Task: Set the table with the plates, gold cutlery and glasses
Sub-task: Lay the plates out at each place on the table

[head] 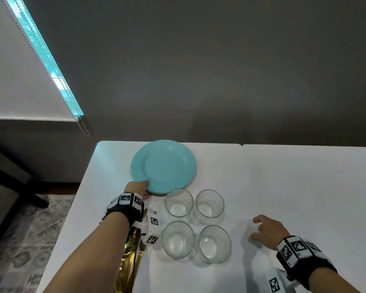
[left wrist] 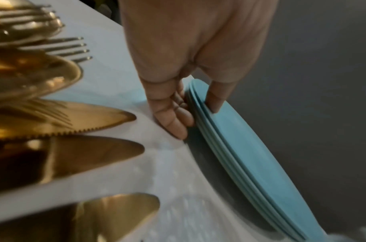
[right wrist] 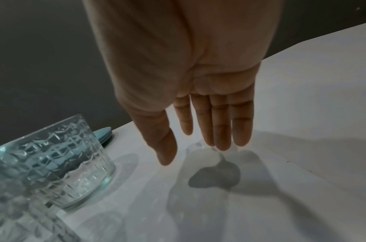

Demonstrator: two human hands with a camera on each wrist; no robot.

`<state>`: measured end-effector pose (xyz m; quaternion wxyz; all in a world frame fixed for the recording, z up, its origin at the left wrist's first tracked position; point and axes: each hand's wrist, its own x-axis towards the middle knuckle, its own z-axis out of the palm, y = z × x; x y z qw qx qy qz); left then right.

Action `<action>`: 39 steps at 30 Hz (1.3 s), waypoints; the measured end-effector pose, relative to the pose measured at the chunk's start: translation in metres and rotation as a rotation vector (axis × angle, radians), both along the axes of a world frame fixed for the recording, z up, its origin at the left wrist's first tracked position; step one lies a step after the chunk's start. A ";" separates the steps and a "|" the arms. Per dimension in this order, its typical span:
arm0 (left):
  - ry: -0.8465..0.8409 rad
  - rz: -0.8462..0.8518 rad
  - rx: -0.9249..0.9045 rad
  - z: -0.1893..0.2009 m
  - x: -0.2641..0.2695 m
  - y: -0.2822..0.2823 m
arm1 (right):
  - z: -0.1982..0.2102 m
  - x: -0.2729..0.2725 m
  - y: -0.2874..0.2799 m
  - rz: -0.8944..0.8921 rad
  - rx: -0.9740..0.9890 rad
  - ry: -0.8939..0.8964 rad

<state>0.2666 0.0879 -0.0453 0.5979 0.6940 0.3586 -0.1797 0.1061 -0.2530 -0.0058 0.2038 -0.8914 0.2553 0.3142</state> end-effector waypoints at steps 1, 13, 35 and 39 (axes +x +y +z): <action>-0.013 0.015 -0.001 -0.001 0.001 0.002 | 0.000 0.000 0.000 -0.004 0.001 0.007; -0.310 0.266 -0.003 0.040 0.001 0.021 | 0.023 0.000 -0.002 -0.014 0.002 -0.077; -0.503 -0.029 -0.591 0.151 -0.124 -0.091 | 0.147 -0.007 0.046 -0.615 0.504 -0.957; -0.494 -0.066 -0.621 0.153 -0.153 -0.125 | 0.136 -0.039 0.021 -0.735 0.456 -1.016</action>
